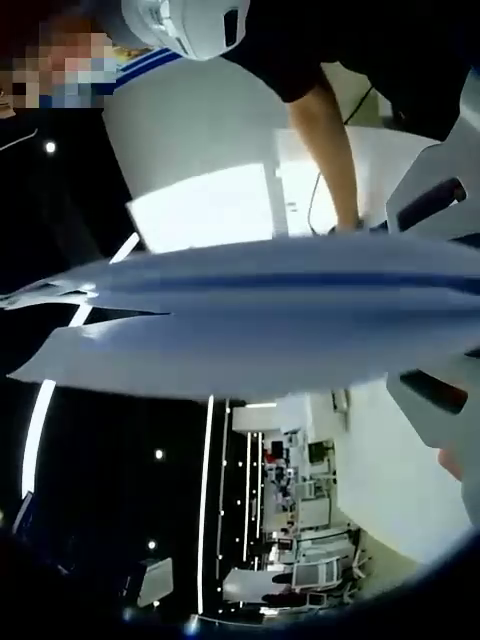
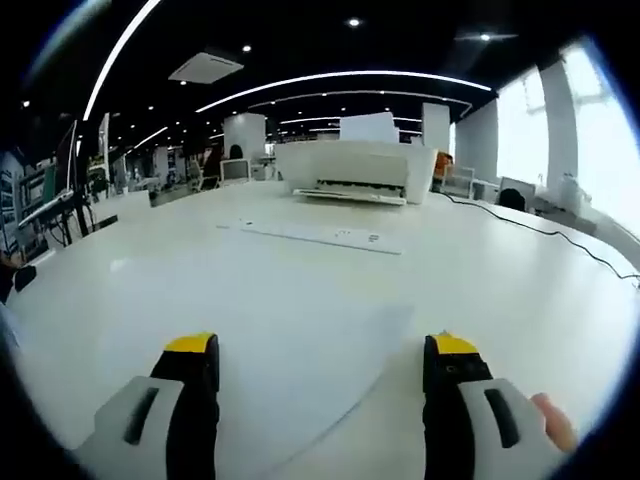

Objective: Organize the stack of printing papers by aligning and flattening the scattered papers on the table

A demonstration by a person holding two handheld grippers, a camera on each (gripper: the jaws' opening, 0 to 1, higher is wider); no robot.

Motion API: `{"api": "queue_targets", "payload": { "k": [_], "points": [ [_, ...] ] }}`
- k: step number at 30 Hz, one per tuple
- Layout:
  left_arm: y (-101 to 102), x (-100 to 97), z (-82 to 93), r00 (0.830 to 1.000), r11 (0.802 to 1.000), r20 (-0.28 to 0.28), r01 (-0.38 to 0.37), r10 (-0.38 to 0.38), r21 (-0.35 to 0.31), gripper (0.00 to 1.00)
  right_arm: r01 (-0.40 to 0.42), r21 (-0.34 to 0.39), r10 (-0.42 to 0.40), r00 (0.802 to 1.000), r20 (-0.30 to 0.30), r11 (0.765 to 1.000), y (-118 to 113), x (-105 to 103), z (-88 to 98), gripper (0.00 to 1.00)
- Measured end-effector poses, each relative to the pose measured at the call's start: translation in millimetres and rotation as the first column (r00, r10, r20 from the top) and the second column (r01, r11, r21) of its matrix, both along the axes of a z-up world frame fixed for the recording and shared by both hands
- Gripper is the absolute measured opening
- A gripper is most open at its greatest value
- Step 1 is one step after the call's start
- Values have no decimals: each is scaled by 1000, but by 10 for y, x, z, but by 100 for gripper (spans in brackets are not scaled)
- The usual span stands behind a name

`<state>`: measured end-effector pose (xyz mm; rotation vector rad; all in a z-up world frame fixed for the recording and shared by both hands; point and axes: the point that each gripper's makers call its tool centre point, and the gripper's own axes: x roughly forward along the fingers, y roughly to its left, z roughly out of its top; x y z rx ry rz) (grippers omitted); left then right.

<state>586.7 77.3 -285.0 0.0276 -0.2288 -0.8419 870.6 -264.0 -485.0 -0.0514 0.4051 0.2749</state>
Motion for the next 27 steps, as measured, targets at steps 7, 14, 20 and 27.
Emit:
{"api": "queue_targets", "payload": {
  "k": [7, 14, 20, 27],
  "points": [
    [4, 6, 1, 1000, 1000, 1, 0, 0, -3, 6, -3, 6, 3, 1000, 13, 1000, -14, 33, 12, 69],
    [17, 11, -9, 1000, 1000, -2, 1, -1, -11, 6, -3, 7, 3, 1000, 20, 1000, -42, 31, 18, 56],
    [12, -1, -8, 1000, 1000, 1, 3, -3, -8, 6, 20, 8, -20, 1000, 20, 1000, -86, 5, 12, 32],
    [12, -4, -9, 1000, 1000, -1, 2, -2, -6, 6, 31, 14, -31, 999, 16, 999, -98, -35, 4, 18]
  ]
}}
